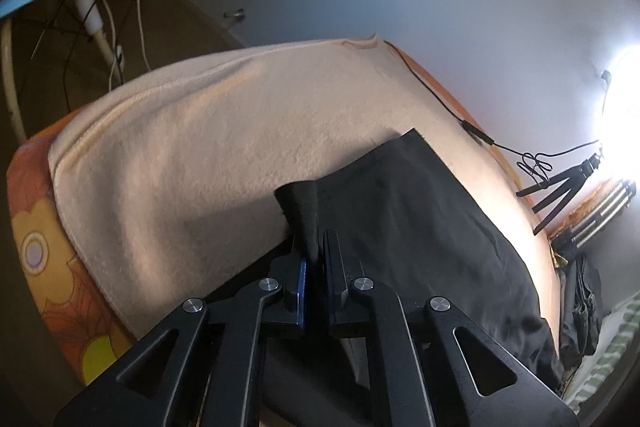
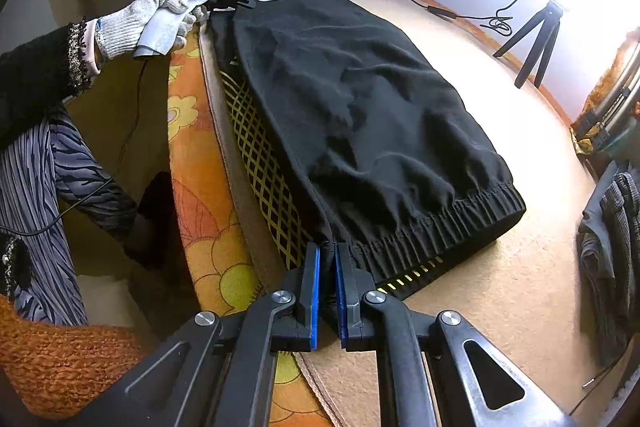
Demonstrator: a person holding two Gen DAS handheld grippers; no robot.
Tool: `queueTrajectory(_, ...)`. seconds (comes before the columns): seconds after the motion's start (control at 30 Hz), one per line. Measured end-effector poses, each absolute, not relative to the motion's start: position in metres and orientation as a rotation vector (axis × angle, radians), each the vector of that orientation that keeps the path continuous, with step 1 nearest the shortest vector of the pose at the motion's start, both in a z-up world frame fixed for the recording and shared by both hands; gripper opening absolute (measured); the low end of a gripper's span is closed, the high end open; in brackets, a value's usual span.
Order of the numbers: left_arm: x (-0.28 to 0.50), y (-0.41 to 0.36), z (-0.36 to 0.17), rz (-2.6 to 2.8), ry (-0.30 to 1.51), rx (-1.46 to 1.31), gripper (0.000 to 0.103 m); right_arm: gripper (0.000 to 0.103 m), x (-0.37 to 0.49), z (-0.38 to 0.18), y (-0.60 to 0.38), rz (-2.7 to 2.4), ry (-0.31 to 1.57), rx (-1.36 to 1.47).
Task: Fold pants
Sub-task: 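Hold the folded pants flat with both grippers, aligning the edges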
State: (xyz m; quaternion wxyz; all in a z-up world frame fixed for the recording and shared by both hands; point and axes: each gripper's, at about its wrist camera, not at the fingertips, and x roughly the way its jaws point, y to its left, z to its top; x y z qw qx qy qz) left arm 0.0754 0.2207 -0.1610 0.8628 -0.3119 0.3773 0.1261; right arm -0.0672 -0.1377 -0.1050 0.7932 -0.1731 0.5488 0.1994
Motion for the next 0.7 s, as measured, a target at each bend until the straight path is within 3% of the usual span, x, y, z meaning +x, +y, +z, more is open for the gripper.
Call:
queueTrajectory(0.1, 0.074, 0.224, -0.158, 0.27, 0.77, -0.659, 0.001, 0.005, -0.066, -0.105, -0.138, 0.424, 1.179, -0.373)
queueTrajectory(0.43, 0.046, 0.233, -0.135, 0.267, 0.71, -0.638, 0.0, 0.005, -0.067, -0.093, -0.142, 0.418, 1.154, -0.387)
queueTrajectory(0.7, 0.038, 0.233, -0.155, 0.296, 0.777, -0.617, 0.001, 0.005, -0.081, -0.102, -0.134, 0.455, 1.176, -0.414)
